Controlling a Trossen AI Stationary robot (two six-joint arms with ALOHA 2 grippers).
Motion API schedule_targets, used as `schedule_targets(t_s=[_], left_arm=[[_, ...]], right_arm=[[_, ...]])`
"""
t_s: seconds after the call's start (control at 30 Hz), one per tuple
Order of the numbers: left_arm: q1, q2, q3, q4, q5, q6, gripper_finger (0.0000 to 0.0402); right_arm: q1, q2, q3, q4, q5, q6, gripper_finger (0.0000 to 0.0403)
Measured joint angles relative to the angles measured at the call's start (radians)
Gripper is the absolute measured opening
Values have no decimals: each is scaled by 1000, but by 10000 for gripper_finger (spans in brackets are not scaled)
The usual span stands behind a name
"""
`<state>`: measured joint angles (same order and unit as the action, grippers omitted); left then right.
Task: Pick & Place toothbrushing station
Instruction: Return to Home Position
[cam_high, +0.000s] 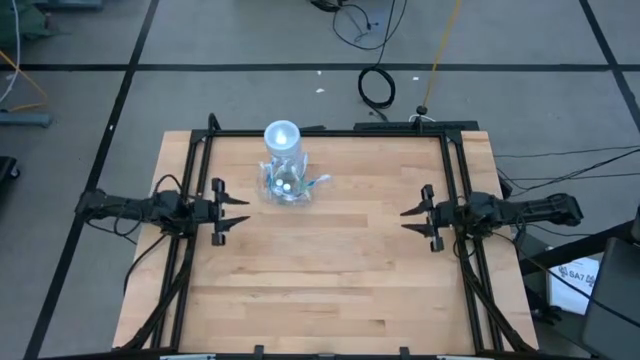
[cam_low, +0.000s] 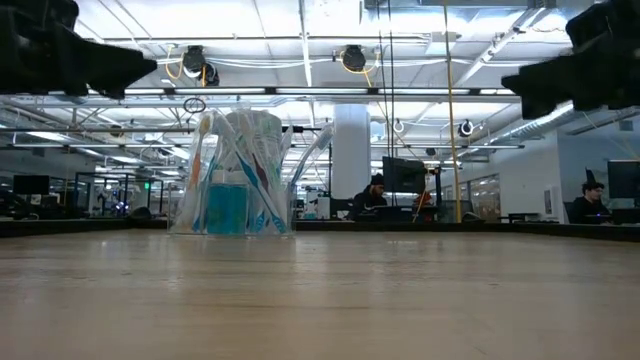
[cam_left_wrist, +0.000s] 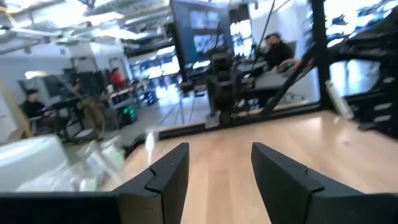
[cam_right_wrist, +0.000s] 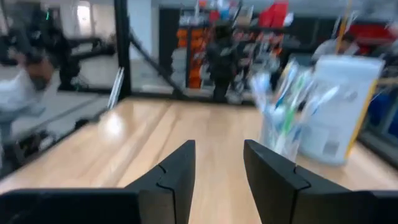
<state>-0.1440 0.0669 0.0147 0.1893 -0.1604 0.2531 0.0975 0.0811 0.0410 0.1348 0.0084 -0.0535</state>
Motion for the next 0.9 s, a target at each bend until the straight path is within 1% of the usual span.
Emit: schedule_targets(t_s=[0.1, 0.23, 0.33, 0.9], left_arm=[[15, 6, 0, -59, -31, 2, 179], [30, 7, 2, -142, -44, -54, 179], [35, 7, 2, -142, -47, -80, 179], [36, 7, 2, -134, -50, -75, 179]], right_arm=[[0, 2, -1, -73, -9, 7, 128], [0, 9, -2, -95, -4, 8, 128], [0, 14, -2, -94, -4, 8, 128], [0, 14, -3, -96, -10, 8, 128]])
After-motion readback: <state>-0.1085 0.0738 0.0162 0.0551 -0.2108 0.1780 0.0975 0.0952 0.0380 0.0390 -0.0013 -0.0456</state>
